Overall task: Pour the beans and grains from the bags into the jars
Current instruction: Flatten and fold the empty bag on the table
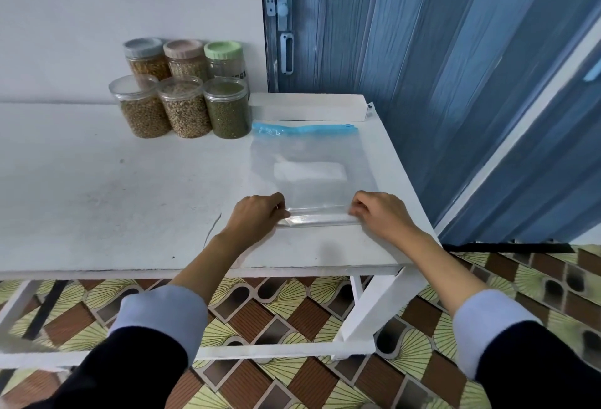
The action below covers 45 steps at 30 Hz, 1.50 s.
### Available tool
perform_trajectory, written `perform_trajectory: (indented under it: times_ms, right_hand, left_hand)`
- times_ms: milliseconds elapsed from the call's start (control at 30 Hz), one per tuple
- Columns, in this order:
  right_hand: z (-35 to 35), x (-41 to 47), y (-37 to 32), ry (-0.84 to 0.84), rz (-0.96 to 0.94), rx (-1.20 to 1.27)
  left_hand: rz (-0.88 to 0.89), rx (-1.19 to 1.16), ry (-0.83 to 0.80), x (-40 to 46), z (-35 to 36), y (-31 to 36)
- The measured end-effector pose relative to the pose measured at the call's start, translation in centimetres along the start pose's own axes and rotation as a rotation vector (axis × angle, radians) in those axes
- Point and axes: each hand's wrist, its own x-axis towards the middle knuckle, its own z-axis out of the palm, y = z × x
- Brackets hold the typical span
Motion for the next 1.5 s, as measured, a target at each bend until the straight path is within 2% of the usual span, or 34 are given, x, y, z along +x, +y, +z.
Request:
perform_trajectory:
  times_ms: [133, 300, 400, 567, 700, 767, 867, 1000, 1167, 1367, 1500]
  right_hand:
    - [0.4, 0.2, 0.4, -0.006, 0.047, 0.065]
    - [0.3, 1.1, 0.8, -0.085, 0.1, 0.206]
    - [0.2, 1.4, 1.0, -0.09, 0.113, 0.231]
    - [2.0, 0.6, 0.8, 0.041, 0.028, -0.004]
    - [2.5, 0.6, 0.3, 0.197, -0.1, -0.221]
    - [2.3, 0.8, -0.6, 0.268, -0.213, -0.345]
    - [2.4, 0.8, -1.3, 0.242, -0.344, -0.464]
    - [2.4, 0.5, -0.5, 0.172, -0.381, -0.324]
    - [2.2, 0.1, 1.4, 0.165, -0.303, -0.046]
    - [2.2, -0.4, 2.5, 0.144, -0.306, 0.018]
    - [2.8, -0.4, 2.1, 0.234, -0.296, 0.03]
  left_hand:
    - [0.059, -0.065, 0.045, -0.2, 0.5, -0.2]
    - [0.125, -0.033, 0.128, -0.1, 1.4, -0.4]
    - [0.094, -0.01, 0.152, 0.4, 1.3, -0.6]
    - [0.157, 0.047, 0.19, 0.2, 1.6, -0.2]
    - [0.249, 0.161, 0.113, 0.4, 1.4, 0.1]
    - [0.235, 0.231, 0.074, 0.6, 1.0, 0.8]
    - [0.173, 0.275, 0.07, 0.1, 1.1, 1.9]
    - [0.159, 0.25, 0.097, -0.8, 1.8, 1.9]
    - [0.218, 0.229, 0.162, -1.5, 1.8, 1.8]
    - [0.325, 0.167, 0.218, -2.4, 1.8, -0.3]
    - [0.295, 0.172, 0.233, -1.5, 2.1, -0.5]
